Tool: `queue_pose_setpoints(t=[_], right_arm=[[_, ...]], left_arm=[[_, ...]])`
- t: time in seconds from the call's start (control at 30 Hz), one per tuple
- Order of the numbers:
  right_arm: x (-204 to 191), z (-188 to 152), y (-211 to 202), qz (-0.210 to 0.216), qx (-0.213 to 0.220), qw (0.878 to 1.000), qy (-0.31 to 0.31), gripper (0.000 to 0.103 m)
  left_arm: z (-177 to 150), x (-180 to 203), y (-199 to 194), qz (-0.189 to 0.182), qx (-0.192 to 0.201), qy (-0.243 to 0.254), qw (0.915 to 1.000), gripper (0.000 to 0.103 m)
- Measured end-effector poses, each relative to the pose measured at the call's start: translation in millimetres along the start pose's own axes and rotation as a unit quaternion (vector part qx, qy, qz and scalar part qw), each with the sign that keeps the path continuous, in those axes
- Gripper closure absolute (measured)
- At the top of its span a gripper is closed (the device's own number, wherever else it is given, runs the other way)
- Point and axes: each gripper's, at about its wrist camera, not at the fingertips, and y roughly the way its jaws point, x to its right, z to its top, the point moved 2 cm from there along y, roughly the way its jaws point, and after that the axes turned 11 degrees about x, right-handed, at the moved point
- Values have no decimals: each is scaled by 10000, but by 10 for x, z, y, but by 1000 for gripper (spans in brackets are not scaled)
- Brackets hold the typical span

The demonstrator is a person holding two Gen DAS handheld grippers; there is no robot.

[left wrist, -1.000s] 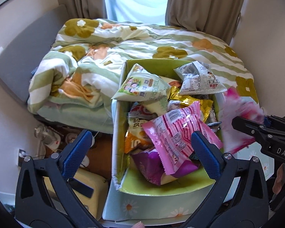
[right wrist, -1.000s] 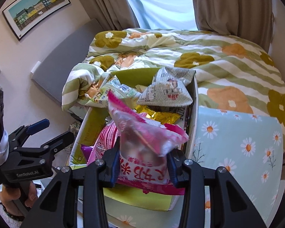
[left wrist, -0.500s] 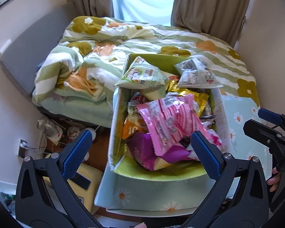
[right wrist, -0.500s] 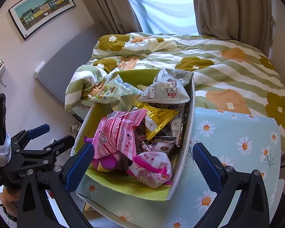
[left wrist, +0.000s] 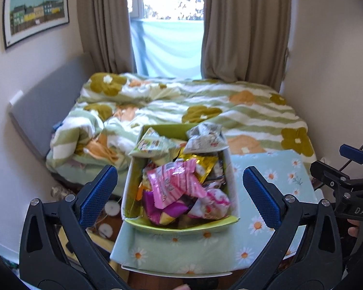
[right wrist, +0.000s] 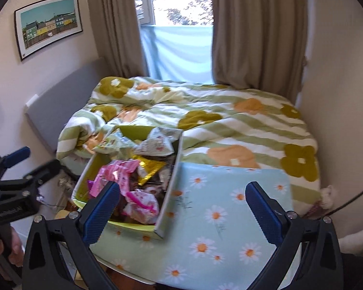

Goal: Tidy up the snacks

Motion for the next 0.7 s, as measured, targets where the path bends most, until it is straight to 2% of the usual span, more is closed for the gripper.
queue_pose_setpoints(t=[0.13,0.23,0.47,0.7], right_arm=[[210,-43,-266,-429,214,9988,35,0],[342,-86,-394,-600,314,9976,120,0],[470,-177,-541,-693,396,9965,249,0],[500,-191,-576,-709,427,9962,261,0]], left_arm=[[-7,153,-202,-103,250,72,9996,1],[-38,240,-284,-179,332,98,9992,1],[-116,440,-373,-137,374,263,9989,1],[-136,480,-430,-101,398,222,9989,1]])
